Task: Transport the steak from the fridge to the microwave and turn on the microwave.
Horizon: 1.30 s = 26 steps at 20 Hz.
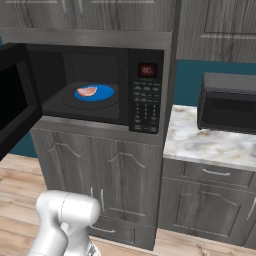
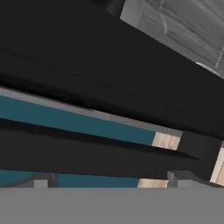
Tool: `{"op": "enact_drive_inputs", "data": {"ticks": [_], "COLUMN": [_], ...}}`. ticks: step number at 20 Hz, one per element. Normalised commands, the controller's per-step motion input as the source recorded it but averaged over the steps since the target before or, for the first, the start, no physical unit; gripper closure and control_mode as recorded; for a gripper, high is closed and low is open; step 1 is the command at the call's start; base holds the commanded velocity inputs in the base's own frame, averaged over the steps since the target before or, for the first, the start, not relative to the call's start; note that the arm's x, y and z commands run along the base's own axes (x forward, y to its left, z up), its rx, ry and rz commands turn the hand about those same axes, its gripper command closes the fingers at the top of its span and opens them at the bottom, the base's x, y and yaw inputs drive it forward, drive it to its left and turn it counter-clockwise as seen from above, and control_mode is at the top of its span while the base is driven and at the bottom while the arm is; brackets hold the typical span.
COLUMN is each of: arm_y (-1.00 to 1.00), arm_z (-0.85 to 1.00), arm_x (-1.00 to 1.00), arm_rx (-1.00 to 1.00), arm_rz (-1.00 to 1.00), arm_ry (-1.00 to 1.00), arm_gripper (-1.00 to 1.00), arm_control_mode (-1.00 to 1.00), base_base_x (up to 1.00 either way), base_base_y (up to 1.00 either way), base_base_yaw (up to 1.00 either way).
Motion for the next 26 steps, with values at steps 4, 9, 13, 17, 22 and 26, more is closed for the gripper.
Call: {"op": "enact_drive_inputs", "data": {"ticks": [4, 9, 13, 17, 22, 26], "arm_y": [-0.01, -0.08, -0.21, -0.28, -0.33, -0.4], "arm_z": [0.0, 0.0, 0.0, 0.0, 0.0, -0.01], "arm_x": [0.0, 0.01, 0.06, 0.06, 0.05, 0.01], "arm_rx": [0.0, 0.0, 0.0, 0.0, 0.0, 0.01], "arm_rz": [-0.1, -0.1, -0.11, -0.13, -0.14, -0.15], "arm_ry": [-0.05, -0.06, 0.0, 0.0, 0.0, 0.0], "arm_gripper": [-1.0, -1.0, -1.0, -1.0, -1.0, -1.0], "arm_control_mode": [-1.0, -1.0, -1.0, -1.0, -1.0, -1.0], "base_base_x": [0.0, 0.0, 0.0, 0.0, 0.0, 0.0], "base_base_y": [0.0, 0.0, 0.0, 0.0, 0.0, 0.0], "base_base_yaw": [0.0, 0.0, 0.0, 0.0, 0.0, 0.0]}}
